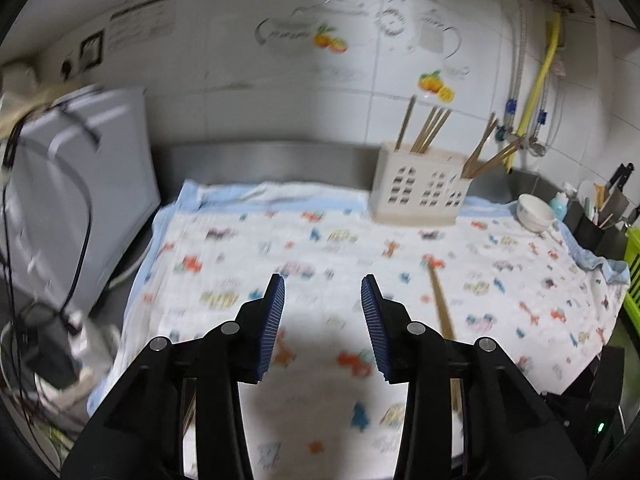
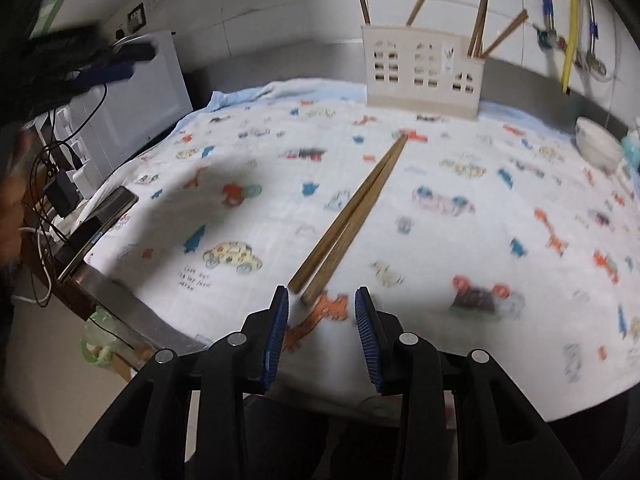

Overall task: Organize utensils
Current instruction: 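Move both grippers back to the last chopsticks on the blanket, then close the right gripper on a chopstick while the left gripper grasps the other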

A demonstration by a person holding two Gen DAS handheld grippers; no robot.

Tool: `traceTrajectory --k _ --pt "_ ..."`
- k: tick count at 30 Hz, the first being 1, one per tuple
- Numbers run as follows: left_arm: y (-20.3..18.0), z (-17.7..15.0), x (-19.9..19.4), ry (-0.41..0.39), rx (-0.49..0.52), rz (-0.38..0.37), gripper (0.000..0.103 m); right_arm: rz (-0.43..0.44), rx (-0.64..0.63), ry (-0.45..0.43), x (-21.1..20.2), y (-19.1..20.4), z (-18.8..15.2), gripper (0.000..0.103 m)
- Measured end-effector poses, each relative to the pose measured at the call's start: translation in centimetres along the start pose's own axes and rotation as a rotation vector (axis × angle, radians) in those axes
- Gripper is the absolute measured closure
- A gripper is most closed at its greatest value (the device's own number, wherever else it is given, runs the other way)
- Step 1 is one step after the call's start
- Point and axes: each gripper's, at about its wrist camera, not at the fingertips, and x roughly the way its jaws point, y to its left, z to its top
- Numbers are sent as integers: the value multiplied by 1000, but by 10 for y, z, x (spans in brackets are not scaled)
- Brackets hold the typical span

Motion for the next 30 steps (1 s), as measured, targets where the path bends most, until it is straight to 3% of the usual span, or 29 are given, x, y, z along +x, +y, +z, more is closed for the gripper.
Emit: traceTrajectory --k 6,8,14,22,27,30 --pt "26 -22 1 39 -97 -3 62 -49 5 -1 6 2 1 70" --pt "28 -26 1 43 -103 -1 62 -79 9 -2 6 1 2 75" --pt "24 -35 -1 50 -80 16 60 -168 42 -9 3 -18 2 75" --pt "8 -48 7 97 -60 -13 60 -126 53 -23 6 -19 8 76" --pt "-6 -58 13 132 -37 -50 60 -147 60 -27 10 -22 9 94" --pt "-19 -65 17 157 -18 -80 60 -142 67 -31 9 -26 9 96"
